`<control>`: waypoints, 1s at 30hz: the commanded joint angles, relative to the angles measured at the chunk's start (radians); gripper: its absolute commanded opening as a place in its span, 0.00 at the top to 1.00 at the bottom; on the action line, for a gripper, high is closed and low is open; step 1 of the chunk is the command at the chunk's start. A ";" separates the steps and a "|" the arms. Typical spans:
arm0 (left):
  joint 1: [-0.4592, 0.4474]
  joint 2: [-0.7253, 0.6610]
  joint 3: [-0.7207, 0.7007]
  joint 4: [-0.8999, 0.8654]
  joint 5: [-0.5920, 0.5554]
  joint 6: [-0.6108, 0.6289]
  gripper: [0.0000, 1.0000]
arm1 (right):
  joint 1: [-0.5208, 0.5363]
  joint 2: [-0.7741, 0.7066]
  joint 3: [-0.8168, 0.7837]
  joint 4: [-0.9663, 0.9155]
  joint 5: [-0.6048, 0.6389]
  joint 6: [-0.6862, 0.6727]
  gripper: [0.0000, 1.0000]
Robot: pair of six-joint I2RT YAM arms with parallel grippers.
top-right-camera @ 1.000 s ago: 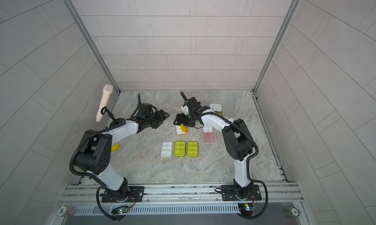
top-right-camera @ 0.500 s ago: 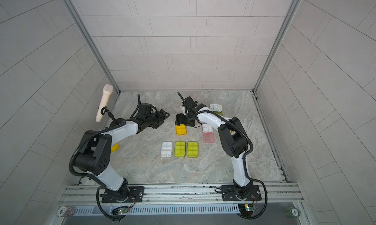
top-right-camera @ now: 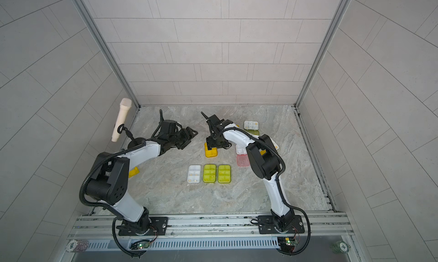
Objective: Close pillboxes
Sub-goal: Close the lid on the pillbox.
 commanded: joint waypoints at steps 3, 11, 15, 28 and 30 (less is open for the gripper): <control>0.004 -0.024 -0.013 0.027 0.008 -0.013 0.21 | 0.013 0.030 0.033 -0.059 0.078 -0.033 0.23; 0.007 -0.022 -0.013 0.028 0.010 -0.014 0.22 | 0.022 0.052 0.033 -0.060 0.095 -0.034 0.23; 0.008 -0.021 -0.013 0.030 0.011 -0.014 0.21 | 0.023 0.055 0.025 -0.058 0.104 -0.033 0.23; 0.013 -0.026 -0.014 0.029 0.010 -0.016 0.22 | 0.034 0.056 -0.008 -0.040 0.111 -0.022 0.23; 0.017 -0.031 -0.016 0.030 0.009 -0.016 0.22 | 0.045 0.048 0.008 -0.043 0.114 -0.019 0.21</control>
